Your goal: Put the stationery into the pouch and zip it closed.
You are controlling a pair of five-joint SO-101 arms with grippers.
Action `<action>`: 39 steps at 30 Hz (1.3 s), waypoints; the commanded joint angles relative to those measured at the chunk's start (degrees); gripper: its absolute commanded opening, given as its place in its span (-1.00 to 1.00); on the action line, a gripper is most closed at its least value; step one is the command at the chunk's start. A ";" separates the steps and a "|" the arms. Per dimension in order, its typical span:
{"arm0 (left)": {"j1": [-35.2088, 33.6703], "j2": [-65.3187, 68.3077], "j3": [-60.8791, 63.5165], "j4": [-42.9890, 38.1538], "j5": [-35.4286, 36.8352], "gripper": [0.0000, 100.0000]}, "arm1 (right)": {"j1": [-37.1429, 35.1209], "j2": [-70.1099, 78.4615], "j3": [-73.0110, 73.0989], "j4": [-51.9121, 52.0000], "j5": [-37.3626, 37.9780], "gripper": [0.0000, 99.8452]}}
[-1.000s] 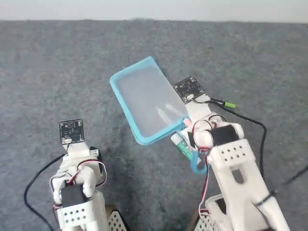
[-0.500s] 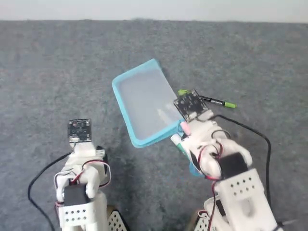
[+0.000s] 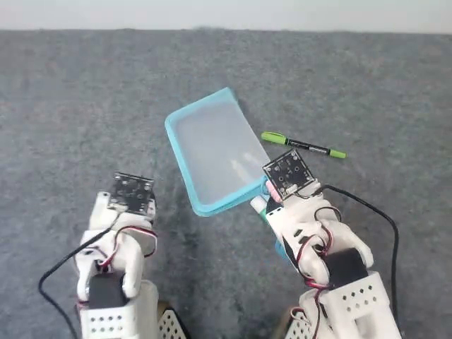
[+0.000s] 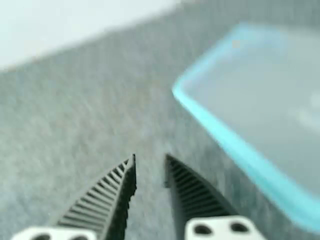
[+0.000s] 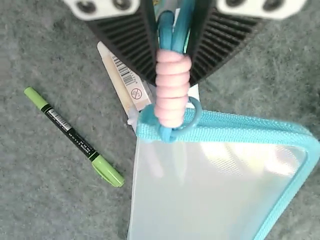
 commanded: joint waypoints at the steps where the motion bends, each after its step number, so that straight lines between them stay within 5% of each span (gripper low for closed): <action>1: 0.26 15.91 -12.09 -5.71 5.63 -0.68 | -0.75 -1.54 -0.79 -0.66 0.26 -0.98; 12: 10.81 57.58 -29.67 -18.29 17.76 -0.67 | -0.13 8.31 -11.08 5.14 1.32 -0.98; 28: 8.79 59.69 -19.65 -30.07 20.48 -0.59 | -10.86 25.19 -48.00 18.33 4.57 -0.98; 39: 19.52 59.78 -17.98 -31.12 16.88 -0.59 | -15.60 49.71 -79.12 25.54 4.92 -0.99</action>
